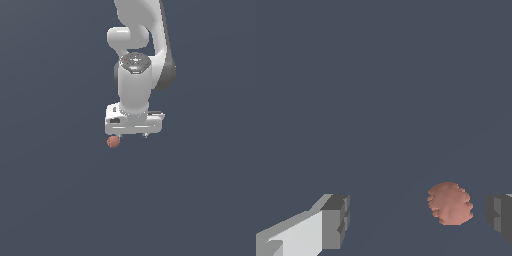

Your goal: Pick up the object and move it to a goal position.

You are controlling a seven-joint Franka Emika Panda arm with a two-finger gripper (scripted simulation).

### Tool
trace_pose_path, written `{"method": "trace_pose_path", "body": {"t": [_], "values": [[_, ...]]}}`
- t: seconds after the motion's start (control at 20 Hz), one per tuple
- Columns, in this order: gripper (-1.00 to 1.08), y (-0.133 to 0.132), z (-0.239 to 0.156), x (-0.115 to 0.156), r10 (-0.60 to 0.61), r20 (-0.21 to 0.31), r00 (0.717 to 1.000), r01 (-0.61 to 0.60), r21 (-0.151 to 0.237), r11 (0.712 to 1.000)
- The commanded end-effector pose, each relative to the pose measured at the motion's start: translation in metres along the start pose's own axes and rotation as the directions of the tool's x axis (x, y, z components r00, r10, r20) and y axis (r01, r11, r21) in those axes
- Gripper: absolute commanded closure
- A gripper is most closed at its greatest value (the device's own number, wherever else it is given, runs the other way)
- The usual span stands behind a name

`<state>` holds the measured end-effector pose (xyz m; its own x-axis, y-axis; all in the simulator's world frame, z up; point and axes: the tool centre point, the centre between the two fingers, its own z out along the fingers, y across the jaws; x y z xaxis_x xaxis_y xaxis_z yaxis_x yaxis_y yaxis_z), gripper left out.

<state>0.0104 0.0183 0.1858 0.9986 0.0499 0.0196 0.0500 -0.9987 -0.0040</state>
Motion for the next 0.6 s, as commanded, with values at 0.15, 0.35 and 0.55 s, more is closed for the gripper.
{"method": "trace_pose_path", "body": {"t": [0.15,0.35,0.55], "values": [[-0.92,0.006,-0.001,-0.001,0.014,0.0,1.0,-0.014,-0.002,1.0],[-0.92,0.027,-0.006,-0.005,0.061,0.001,0.998,-0.061,-0.01,0.998],[-0.92,0.034,-0.008,-0.006,0.07,0.001,0.998,-0.07,-0.013,0.997]]}}
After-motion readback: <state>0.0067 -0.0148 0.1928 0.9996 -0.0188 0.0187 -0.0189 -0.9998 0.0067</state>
